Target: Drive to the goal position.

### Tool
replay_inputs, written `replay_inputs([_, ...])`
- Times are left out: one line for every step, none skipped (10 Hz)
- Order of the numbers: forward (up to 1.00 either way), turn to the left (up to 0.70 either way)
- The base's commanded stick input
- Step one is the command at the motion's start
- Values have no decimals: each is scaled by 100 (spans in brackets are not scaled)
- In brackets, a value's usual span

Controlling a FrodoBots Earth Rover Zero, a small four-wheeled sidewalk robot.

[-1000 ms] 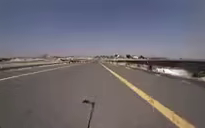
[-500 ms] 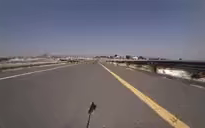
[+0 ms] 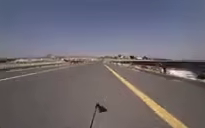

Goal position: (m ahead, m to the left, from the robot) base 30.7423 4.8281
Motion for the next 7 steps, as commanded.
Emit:
replay_inputs([100,-1])
replay_inputs([100,-1])
replay_inputs([100,-1])
replay_inputs([100,-1])
replay_inputs([100,-1])
replay_inputs([100,-1])
replay_inputs([100,-1])
